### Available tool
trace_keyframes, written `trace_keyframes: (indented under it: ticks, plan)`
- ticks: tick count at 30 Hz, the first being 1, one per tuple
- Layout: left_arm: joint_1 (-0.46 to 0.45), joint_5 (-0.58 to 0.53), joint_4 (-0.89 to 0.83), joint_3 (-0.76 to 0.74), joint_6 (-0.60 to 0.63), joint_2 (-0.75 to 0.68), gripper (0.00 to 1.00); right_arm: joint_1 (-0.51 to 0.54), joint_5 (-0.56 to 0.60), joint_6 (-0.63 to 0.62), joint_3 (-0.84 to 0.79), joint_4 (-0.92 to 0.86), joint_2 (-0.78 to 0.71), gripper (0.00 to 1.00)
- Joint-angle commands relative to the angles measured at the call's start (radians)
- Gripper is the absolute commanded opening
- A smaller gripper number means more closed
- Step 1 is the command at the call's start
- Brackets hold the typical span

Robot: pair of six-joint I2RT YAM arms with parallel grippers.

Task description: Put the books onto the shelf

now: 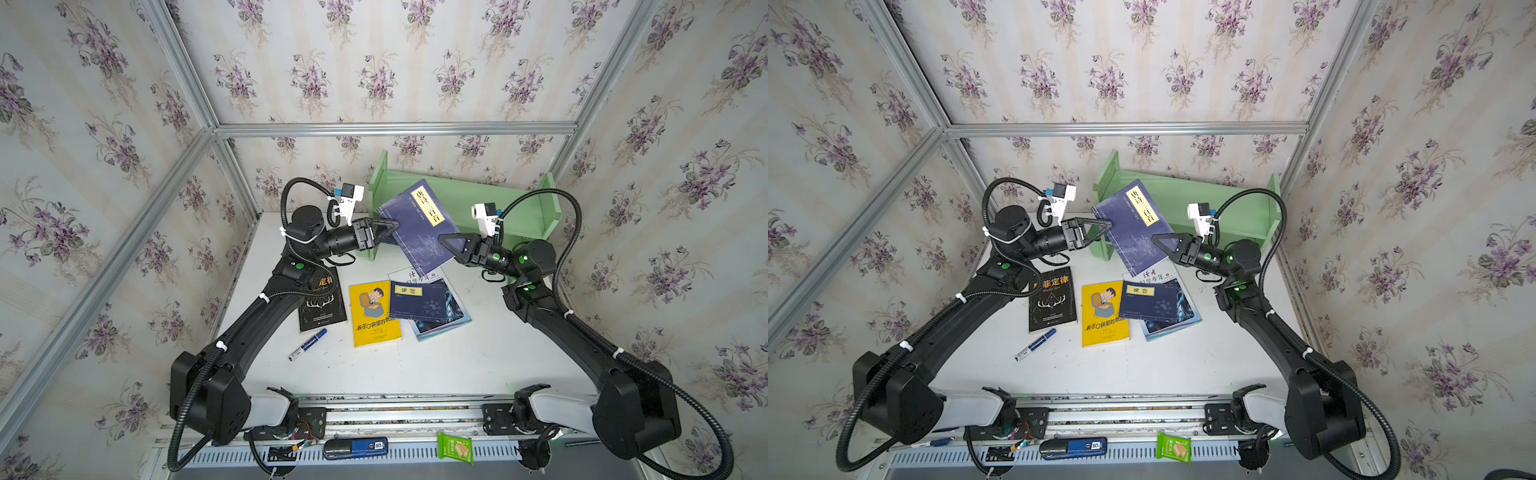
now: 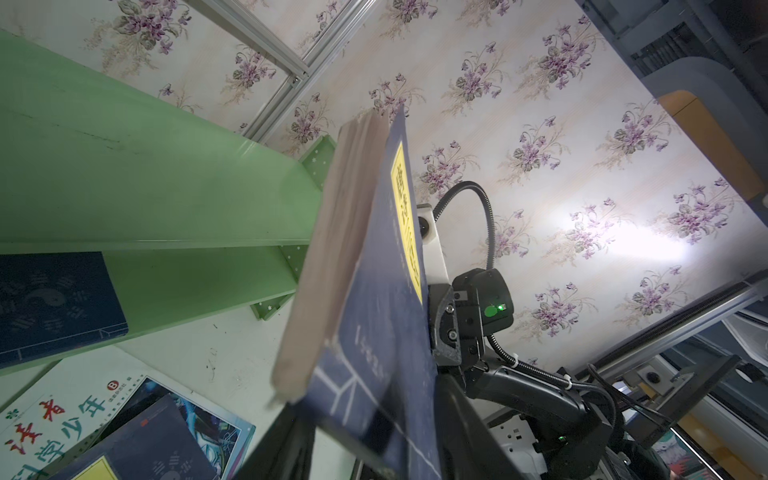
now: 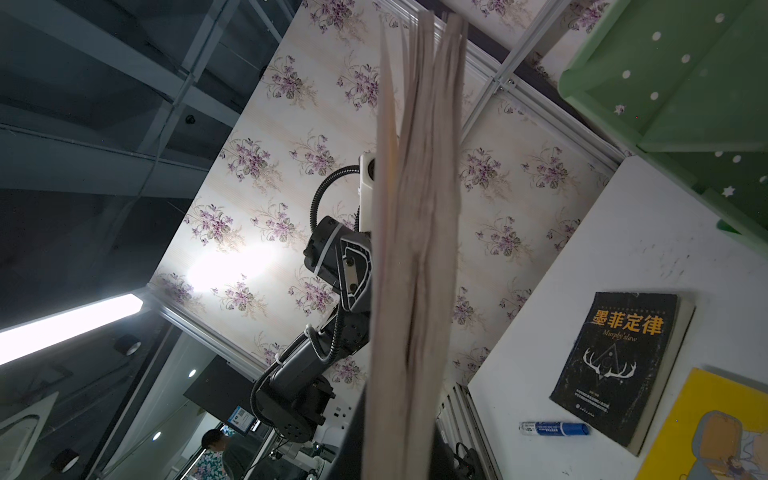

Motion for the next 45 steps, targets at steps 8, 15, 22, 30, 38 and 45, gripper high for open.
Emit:
trace_keyframes:
  ticks: [8, 15, 22, 30, 38, 45]
  plan:
    - [-0.004, -0.141, 0.278, -0.167, -0.155, -0.038, 0.16, 0.000, 0.092, 0.033, -0.065, 0.118, 0.044, 0.33]
    - [-0.052, -0.331, 0.393, -0.395, -0.203, -0.103, 0.10, 0.014, 0.268, 0.109, -0.323, 0.261, 0.036, 0.54]
    - [-0.109, -0.480, 0.508, -0.569, -0.264, -0.107, 0.08, 0.107, 0.376, 0.075, -0.464, 0.268, 0.064, 0.63]
    - [-0.113, -0.548, 0.576, -0.615, -0.332, -0.034, 0.08, 0.151, 0.448, 0.132, -0.526, 0.491, 0.212, 0.65]
    - [-0.117, -0.563, 0.738, -0.596, -0.453, 0.121, 0.07, 0.229, 0.461, 0.148, -0.458, 0.524, 0.368, 0.64]
    - [-0.144, -0.587, 0.806, -0.570, -0.505, 0.215, 0.07, 0.234, 0.487, 0.140, -0.438, 0.525, 0.401, 0.50]
